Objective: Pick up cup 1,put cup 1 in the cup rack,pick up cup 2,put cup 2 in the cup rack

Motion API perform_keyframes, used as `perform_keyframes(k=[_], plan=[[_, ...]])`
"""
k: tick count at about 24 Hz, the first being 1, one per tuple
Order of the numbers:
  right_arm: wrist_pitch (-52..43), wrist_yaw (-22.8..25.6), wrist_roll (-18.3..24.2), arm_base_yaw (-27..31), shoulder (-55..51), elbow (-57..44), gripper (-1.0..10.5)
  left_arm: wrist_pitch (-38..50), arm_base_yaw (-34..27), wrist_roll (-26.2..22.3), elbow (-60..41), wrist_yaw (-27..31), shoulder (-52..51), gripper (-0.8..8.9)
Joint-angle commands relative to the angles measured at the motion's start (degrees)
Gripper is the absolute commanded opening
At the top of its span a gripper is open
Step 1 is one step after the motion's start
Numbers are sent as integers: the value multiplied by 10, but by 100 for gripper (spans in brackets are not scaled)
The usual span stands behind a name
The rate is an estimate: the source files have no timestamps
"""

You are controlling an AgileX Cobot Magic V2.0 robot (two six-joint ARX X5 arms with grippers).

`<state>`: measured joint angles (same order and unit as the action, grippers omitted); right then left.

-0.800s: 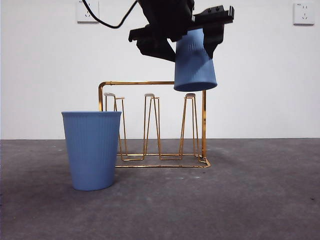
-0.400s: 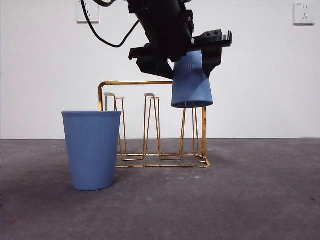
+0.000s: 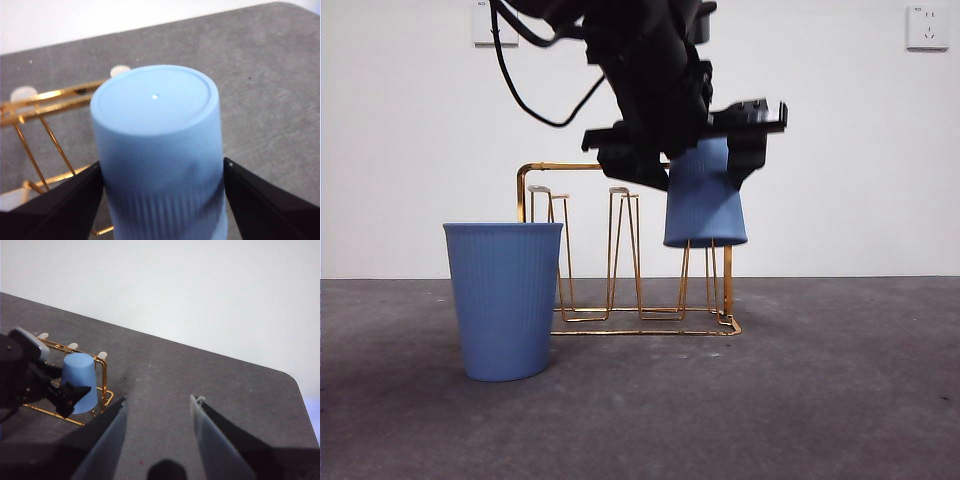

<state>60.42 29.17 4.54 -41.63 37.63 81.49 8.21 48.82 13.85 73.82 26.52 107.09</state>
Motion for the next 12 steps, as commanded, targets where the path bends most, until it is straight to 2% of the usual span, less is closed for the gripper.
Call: perform_keyframes(k=[1, 12], plan=[[-3, 2, 1, 0, -1, -4, 221, 4, -1, 19, 2, 3, 17, -6], [-3, 2, 2, 0, -1, -4, 221, -14, 0, 39, 2, -1, 51, -7]])
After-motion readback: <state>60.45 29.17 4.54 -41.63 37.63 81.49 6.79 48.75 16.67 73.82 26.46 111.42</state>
